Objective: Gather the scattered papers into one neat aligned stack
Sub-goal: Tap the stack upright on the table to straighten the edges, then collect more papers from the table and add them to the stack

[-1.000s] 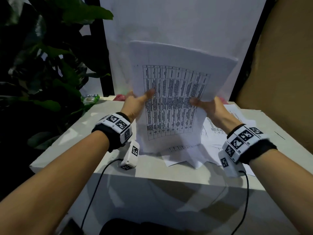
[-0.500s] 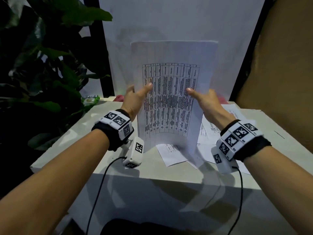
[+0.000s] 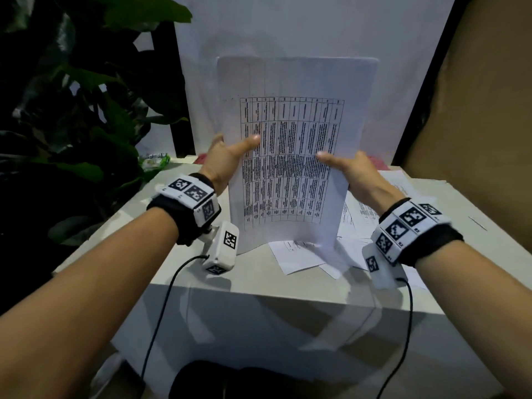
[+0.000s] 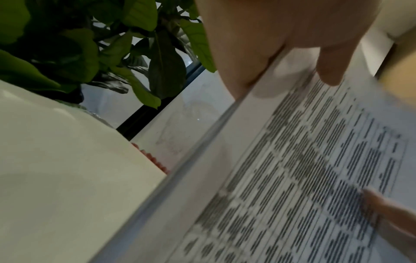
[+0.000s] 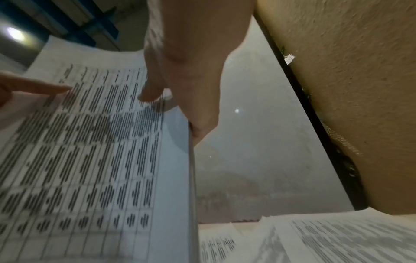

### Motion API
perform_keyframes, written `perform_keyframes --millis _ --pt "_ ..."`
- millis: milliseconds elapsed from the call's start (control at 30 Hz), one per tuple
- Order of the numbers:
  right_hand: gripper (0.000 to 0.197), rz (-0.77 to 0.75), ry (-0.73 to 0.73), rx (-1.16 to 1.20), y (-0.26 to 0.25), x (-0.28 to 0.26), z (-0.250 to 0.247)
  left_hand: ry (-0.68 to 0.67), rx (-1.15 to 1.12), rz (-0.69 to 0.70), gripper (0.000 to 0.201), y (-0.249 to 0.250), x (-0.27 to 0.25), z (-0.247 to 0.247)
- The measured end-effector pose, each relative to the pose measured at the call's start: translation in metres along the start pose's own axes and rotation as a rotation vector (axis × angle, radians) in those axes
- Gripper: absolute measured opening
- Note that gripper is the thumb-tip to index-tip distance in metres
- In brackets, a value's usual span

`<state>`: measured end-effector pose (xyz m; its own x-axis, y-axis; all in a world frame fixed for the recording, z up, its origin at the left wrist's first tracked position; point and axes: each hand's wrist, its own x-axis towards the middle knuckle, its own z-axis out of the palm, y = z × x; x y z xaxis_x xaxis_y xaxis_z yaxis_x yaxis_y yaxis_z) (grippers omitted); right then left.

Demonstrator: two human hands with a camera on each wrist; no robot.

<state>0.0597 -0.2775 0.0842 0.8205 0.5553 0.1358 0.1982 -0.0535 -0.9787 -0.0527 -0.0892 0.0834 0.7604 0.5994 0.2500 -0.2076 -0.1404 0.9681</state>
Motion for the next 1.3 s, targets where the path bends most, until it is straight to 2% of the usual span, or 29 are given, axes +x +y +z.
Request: perform_keyframes --millis 67,133,167,200,267,333,400,433,533,600,667,733,767,866,933,1066,1166,1233,1300 --pt "0.04 0.038 0.008 -0.071 0.005 -0.001 -0.001 -0.015 0.024 -0.034 0.137 -0.001 -0.009 0.002" --pt "0.039 0.044 0.016 -0.094 0.001 0.001 0.0 0.02 0.03 -0.039 0.117 0.009 -0.018 0.008" --pt "0.031 0.047 0.025 -0.084 -0.001 0.002 0.0 0.04 0.038 -0.037 0.108 0.013 -0.021 0.011" --pt "0.024 0.026 0.047 -0.074 -0.003 0.005 0.0 0.042 0.028 -0.025 0.106 0.015 -0.021 0.013" --pt "0.029 0.024 0.071 -0.071 -0.005 0.009 0.001 0.021 -0.002 -0.019 0.109 0.017 -0.019 0.014" --pt "0.033 0.062 0.028 -0.1 0.003 0.01 0.001 0.056 -0.005 -0.035 0.097 0.009 -0.019 0.013" --pt "0.036 0.126 -0.055 -0.131 0.017 0.008 0.004 0.035 -0.008 -0.054 0.087 -0.005 -0.021 0.01" --pt "0.028 0.154 -0.074 -0.163 0.023 0.005 0.005 0.023 0.012 -0.068 0.078 -0.017 -0.02 0.008" --pt "0.015 0.193 -0.054 -0.223 0.034 0.005 0.008 -0.041 0.149 -0.084 0.025 -0.047 -0.028 0.006" --pt "0.016 0.19 -0.068 -0.254 0.034 0.006 0.006 -0.056 0.192 -0.075 0.019 -0.058 -0.035 0.006" --pt "0.016 0.197 -0.154 -0.355 0.033 0.009 -0.002 -0.022 0.18 -0.058 0.004 -0.06 -0.034 0.006" --pt "0.03 0.237 -0.218 -0.495 0.039 0.013 -0.022 -0.002 0.179 -0.048 0.007 -0.06 -0.03 0.003" --pt "0.039 0.279 -0.2 -0.598 0.042 0.014 -0.036 0.005 0.177 -0.033 0.008 -0.061 -0.028 0.002" --pt "0.047 0.449 -0.049 -0.95 0.057 0.012 -0.087 0.019 0.183 -0.018 0.01 -0.064 -0.023 -0.001" --pt "0.048 0.566 -0.005 -1.073 0.07 0.006 -0.122 0.022 0.161 -0.012 0.007 -0.067 -0.021 -0.002" --pt "0.053 0.744 0.021 -1.127 0.093 -0.005 -0.158 0.042 0.101 -0.021 0.008 -0.071 -0.019 -0.004" --pt "0.06 0.778 0.057 -1.05 0.105 0.002 -0.165 0.049 0.095 -0.028 0.006 -0.07 -0.021 -0.005" --pt "0.058 0.777 0.05 -1.012 0.109 0.006 -0.167 0.055 0.101 -0.028 0.009 -0.071 -0.021 -0.005" --pt "0.046 0.781 0.092 -0.982 0.107 0.008 -0.165 0.049 0.108 -0.023 0.008 -0.069 -0.021 -0.005"
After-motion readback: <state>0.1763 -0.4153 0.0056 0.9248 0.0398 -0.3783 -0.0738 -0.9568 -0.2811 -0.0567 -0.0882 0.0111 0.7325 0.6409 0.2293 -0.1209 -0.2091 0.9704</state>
